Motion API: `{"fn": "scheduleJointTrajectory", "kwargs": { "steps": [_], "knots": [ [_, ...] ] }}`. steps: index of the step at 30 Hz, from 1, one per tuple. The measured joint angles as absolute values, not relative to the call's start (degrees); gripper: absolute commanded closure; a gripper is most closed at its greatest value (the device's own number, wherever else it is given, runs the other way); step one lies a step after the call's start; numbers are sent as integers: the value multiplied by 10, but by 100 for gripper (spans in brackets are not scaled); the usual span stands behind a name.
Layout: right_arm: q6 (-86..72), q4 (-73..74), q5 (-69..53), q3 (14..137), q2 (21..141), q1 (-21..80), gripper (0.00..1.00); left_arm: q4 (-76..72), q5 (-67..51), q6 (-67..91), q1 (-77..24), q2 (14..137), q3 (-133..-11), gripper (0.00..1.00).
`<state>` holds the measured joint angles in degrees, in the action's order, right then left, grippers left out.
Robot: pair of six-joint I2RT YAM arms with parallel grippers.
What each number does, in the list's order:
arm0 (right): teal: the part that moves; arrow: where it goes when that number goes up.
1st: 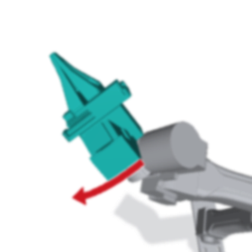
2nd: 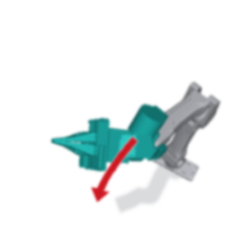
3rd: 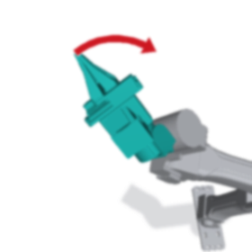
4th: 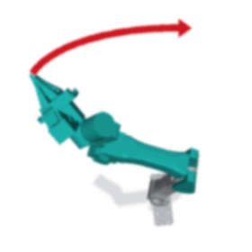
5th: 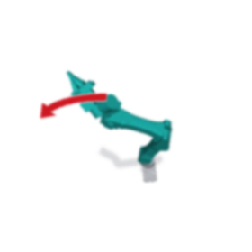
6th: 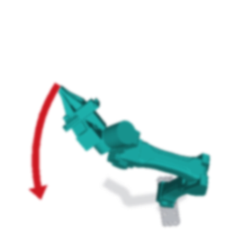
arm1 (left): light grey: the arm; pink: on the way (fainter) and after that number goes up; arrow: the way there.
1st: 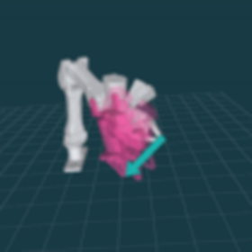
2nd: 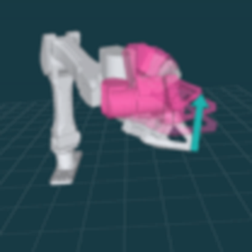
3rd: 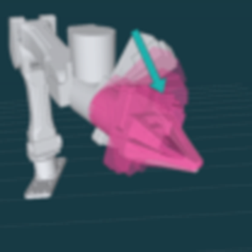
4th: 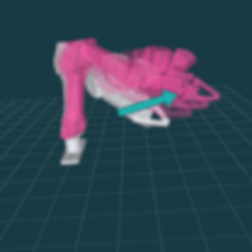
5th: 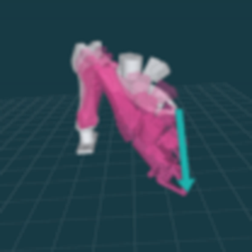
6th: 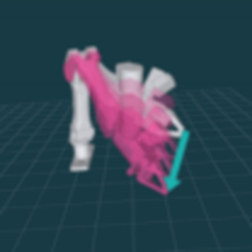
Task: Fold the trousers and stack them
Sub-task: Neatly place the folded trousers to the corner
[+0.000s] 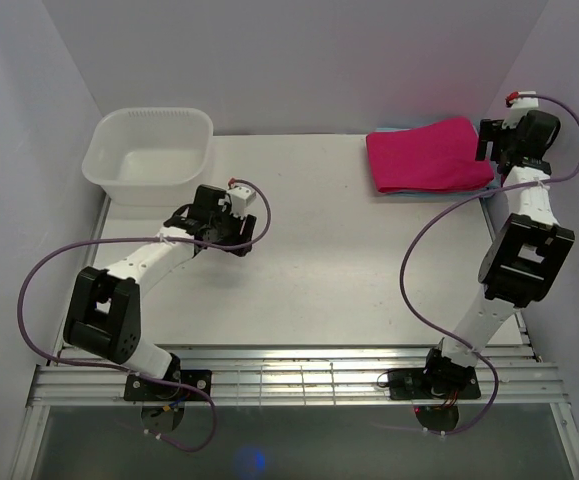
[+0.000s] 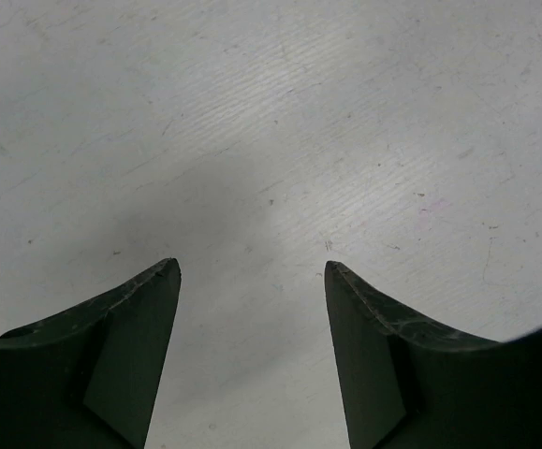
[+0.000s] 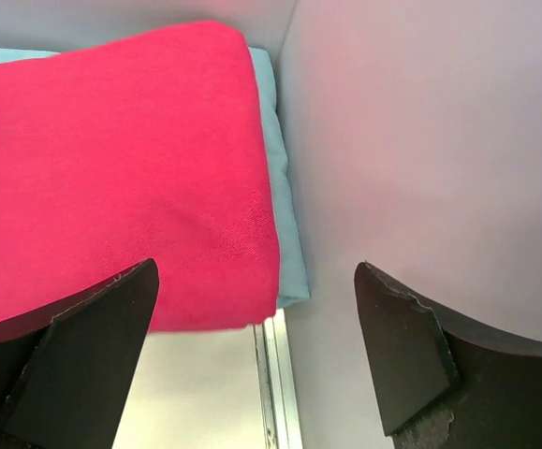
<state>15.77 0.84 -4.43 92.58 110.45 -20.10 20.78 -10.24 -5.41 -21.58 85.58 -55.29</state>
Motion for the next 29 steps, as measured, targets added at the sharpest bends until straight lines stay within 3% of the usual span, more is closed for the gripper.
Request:
{"fn": "scheduleJointTrajectory", "kwargs": {
  "steps": [3, 4, 14, 24, 29],
  "knots": [
    [186, 64, -67, 930, 1051, -193, 10, 236, -140, -41, -178, 856, -566, 16],
    [196, 86, -79, 935, 1037, -190, 10, 251, -162, -38, -157, 856, -573, 2],
    [263, 370, -270, 958, 942, -121, 10, 353, -303, -54, -23, 855, -627, 2],
    [248, 409, -351, 624, 767, 43, 10, 405, -322, -100, 2, 729, -520, 2],
    [244, 407, -336, 566, 753, 88, 10, 416, -322, -109, 20, 682, -503, 2]
  ]
}}
